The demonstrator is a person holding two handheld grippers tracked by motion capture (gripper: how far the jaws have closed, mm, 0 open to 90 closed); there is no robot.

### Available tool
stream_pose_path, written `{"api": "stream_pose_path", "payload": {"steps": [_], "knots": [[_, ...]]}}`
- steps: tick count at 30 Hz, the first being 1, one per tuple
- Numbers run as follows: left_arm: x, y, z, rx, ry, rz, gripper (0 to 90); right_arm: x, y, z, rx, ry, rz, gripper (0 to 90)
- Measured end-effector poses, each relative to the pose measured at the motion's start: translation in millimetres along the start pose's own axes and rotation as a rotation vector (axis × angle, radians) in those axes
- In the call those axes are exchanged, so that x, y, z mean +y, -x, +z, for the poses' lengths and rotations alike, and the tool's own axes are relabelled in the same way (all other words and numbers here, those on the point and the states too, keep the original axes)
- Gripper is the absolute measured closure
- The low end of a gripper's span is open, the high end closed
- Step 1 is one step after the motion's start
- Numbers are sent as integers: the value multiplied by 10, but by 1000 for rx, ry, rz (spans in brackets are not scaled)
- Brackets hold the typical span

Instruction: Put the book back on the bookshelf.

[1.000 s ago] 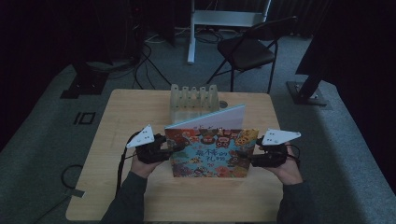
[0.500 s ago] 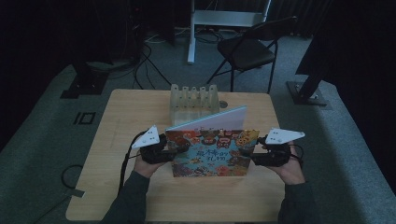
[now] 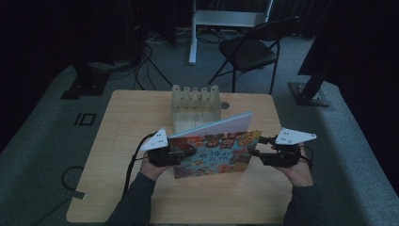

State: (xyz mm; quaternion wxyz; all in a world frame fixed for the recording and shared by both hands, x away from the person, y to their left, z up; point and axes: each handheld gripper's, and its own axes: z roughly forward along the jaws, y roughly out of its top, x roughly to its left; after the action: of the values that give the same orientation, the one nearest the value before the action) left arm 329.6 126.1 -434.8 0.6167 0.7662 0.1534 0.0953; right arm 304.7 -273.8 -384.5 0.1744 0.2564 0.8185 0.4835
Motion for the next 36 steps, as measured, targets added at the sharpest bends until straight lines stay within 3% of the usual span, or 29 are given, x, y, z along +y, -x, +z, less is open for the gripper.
{"api": "stream_pose_path", "payload": {"steps": [10,14,20,36], "knots": [[-5,32,13,6,-13,8,640,-8,34,-34,-42,-9,7,469],[-13,37,17,27,-27,17,674,-31,46,-20,-68,-29,13,478],[-23,40,26,24,-38,19,721,-64,72,26,-98,-53,17,478],[-37,44,39,37,-27,32,734,-149,189,120,-151,-49,64,476]]}}
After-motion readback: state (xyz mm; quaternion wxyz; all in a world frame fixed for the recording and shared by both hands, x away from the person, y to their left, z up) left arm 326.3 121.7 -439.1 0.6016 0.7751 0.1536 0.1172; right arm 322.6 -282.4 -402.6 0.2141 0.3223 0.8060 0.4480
